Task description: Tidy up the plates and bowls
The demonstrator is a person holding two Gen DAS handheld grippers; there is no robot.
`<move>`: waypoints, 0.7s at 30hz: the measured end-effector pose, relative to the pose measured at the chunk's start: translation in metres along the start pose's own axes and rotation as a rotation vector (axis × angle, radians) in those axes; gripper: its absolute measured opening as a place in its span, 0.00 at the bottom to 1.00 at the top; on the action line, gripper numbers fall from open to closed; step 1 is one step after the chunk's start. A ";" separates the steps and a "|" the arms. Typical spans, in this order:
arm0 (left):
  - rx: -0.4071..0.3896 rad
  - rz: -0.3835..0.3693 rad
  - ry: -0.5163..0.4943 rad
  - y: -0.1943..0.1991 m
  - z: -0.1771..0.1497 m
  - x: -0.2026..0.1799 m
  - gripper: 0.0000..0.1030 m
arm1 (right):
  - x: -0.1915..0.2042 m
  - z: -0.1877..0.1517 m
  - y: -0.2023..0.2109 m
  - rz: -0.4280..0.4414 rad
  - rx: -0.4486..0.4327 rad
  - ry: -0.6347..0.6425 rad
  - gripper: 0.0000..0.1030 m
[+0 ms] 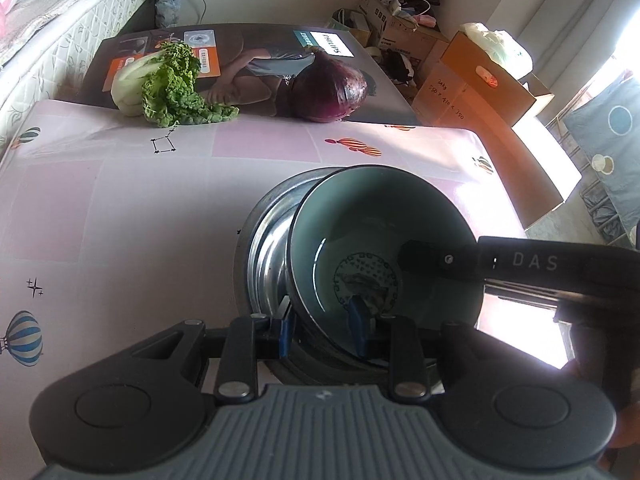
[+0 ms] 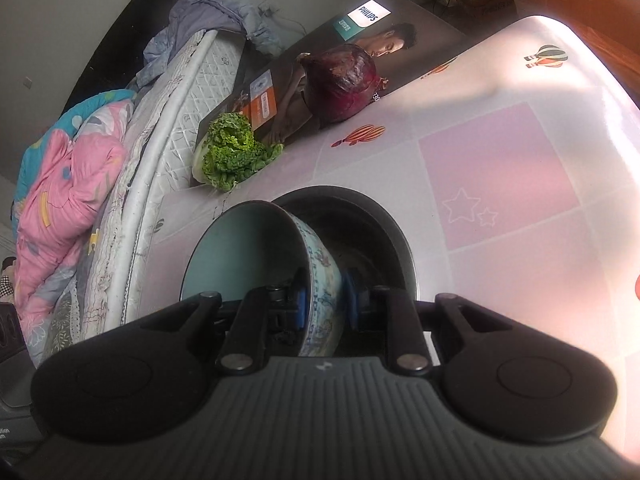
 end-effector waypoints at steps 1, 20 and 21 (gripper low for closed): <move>0.001 0.003 -0.001 -0.003 0.000 0.002 0.27 | -0.001 -0.001 -0.005 -0.012 -0.002 0.008 0.19; -0.098 0.010 -0.039 0.110 -0.030 0.029 0.65 | 0.025 -0.020 0.111 0.134 -0.194 0.018 0.44; -0.119 0.025 -0.063 0.129 -0.040 0.033 0.67 | 0.027 -0.031 0.125 0.141 -0.203 0.030 0.45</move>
Point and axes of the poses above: each gripper's, at about its wrist camera, not at the fingertips, and y roughly against the way its jaws point, x to its left, z to its top, the point moved 7 cm from there along -y, roughly the way its jaws point, and after that the axes turned 4 degrees about -y, right-handed, at the moved point
